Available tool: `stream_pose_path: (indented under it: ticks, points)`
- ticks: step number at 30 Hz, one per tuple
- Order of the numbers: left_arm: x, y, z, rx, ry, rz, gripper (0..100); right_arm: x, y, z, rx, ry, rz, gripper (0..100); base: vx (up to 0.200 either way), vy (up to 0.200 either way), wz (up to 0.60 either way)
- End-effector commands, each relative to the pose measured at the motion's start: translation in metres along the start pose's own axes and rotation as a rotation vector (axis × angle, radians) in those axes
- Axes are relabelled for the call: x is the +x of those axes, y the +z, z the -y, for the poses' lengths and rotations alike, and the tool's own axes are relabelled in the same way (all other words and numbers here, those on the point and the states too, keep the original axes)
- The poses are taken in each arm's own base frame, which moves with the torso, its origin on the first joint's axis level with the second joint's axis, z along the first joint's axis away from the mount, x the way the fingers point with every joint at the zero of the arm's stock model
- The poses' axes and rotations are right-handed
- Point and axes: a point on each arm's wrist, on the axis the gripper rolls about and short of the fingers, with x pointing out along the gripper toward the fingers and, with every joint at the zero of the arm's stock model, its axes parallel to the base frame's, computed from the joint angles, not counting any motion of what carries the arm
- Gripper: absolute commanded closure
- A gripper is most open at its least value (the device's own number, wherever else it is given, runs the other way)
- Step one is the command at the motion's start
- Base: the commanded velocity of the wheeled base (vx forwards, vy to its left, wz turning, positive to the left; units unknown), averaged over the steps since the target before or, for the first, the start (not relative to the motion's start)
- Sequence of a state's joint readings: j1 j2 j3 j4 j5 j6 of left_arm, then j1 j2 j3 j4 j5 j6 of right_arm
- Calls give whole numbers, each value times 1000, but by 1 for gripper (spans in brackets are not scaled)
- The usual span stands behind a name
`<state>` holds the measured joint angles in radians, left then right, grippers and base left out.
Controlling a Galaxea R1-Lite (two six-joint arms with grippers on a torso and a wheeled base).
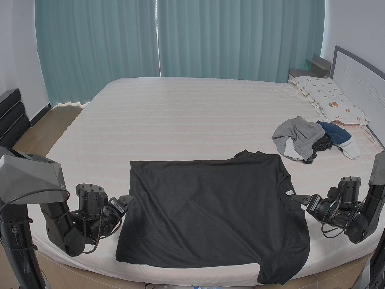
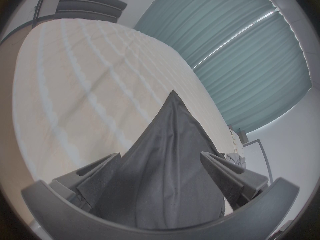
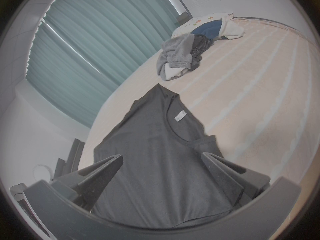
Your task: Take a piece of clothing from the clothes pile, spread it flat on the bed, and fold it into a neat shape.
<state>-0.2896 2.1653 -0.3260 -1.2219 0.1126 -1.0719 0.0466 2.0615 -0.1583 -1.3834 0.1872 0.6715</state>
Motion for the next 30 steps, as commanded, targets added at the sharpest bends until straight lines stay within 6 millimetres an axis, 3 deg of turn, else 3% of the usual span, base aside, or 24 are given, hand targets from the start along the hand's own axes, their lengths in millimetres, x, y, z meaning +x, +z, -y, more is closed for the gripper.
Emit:
stream_pose_path:
  ticks: [1, 16, 25, 30]
  points:
    - [-14, -12, -4, 5, 4, -58, 0, -6, -15, 8, 17, -24, -65, 0, -200, 0, 0]
    - [-20, -19, -12, 28, 39, -94, 0, -5, -21, 14, 16, -36, -70, 0, -200, 0, 0]
    - [-5, -29, -21, 107, 86, -119, 0, -4, -22, 15, 15, -36, -75, 0, 0, 0, 0]
    - [2, -31, -16, 130, 70, -106, 0, -4, -22, 14, 14, -34, -72, 0, 0, 0, 0]
